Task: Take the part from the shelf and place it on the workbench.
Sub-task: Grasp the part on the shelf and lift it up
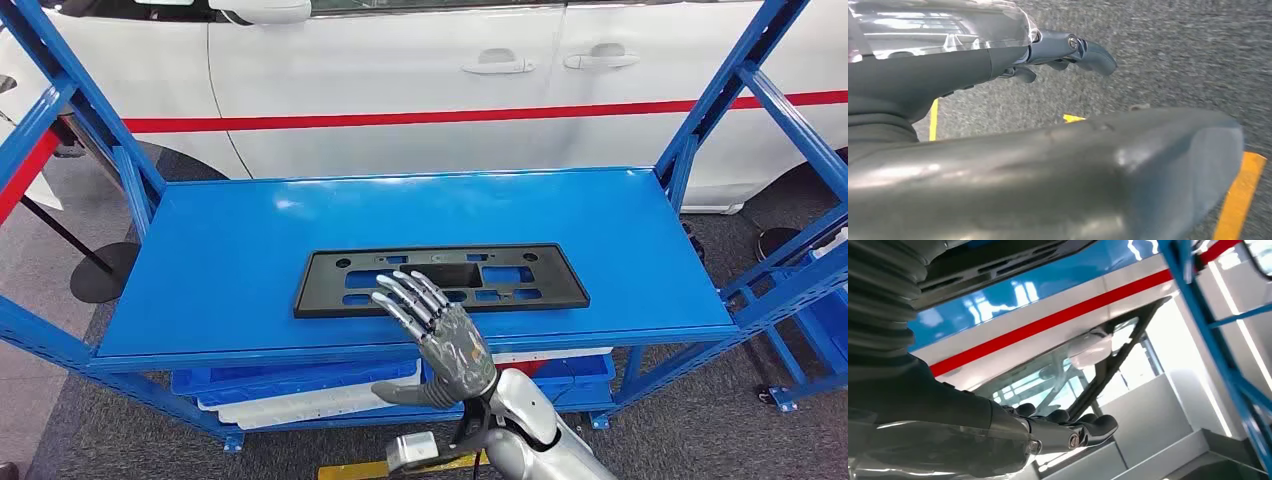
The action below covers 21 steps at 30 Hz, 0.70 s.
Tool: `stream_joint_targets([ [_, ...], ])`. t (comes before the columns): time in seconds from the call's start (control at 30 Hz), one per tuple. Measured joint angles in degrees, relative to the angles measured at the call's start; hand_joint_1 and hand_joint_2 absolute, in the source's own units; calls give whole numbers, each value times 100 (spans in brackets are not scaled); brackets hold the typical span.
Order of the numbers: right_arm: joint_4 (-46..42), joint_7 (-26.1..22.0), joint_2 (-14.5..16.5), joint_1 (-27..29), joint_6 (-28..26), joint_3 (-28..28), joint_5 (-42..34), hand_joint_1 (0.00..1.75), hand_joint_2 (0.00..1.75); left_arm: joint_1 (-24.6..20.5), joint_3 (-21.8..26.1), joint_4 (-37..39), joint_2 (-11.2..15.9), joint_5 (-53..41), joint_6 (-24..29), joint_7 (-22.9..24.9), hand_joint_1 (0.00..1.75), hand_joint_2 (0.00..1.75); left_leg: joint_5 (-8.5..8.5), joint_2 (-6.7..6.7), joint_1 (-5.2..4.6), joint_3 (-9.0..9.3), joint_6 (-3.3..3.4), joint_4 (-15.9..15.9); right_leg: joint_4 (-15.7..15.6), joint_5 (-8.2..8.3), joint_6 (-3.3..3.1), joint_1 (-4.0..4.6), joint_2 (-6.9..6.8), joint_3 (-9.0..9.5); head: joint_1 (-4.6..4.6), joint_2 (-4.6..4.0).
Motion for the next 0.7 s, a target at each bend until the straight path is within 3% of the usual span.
stream_joint_targets([
  [0.1,407,288,92,-264,-287,78,462,0,175,-6,3,0,-4,3,-36,-18,0,0,-22,-6,-24,-6,-63,16,-337,27,-42,36,5,148,0,0],
  [0.23,1141,680,323,-620,-480,151,1124,0,175,-19,7,0,-3,1,-87,-25,0,0,-103,-6,4,-37,-206,105,-411,30,-168,42,13,175,-1,0],
  [0.3,1404,768,468,-755,-498,158,1374,0,175,-23,7,0,-7,-1,-97,-25,0,0,-375,-4,16,-262,-257,593,-440,36,-228,29,-1,200,-1,0],
  [0.37,1648,879,608,-864,-505,164,1680,0,175,-24,8,0,-11,-2,-96,-25,0,0,-694,-3,20,-648,-297,1353,-438,23,-259,43,-4,205,-2,0],
  [0.43,1905,977,752,-948,-506,172,1944,0,175,-19,9,0,-11,-4,-92,-25,0,0,-717,-3,21,-868,-314,1714,-435,10,-269,54,0,217,-2,0],
  [0.47,2041,1025,833,-1002,-507,181,2053,0,175,-17,9,0,-11,-7,-91,-26,0,0,-565,-2,21,-825,-311,1571,-433,0,-267,56,5,232,-2,0],
  [0.57,2417,1144,1061,-1215,-508,214,2273,0,175,-24,9,0,-9,-20,-91,-36,0,0,27,0,11,-301,-247,378,-415,-47,-220,70,21,278,-1,0],
  [0.6,2529,1162,1120,-1281,-509,221,2313,0,175,-30,9,0,-9,-23,-91,-40,0,0,98,-3,2,-197,-215,141,-408,-57,-196,81,23,278,0,0],
  [0.7,2818,1168,1250,-1411,-511,232,2362,0,175,-48,9,0,-9,-39,-91,-47,0,0,102,-15,-8,-162,-116,31,-406,-70,-116,93,21,267,-1,0],
])
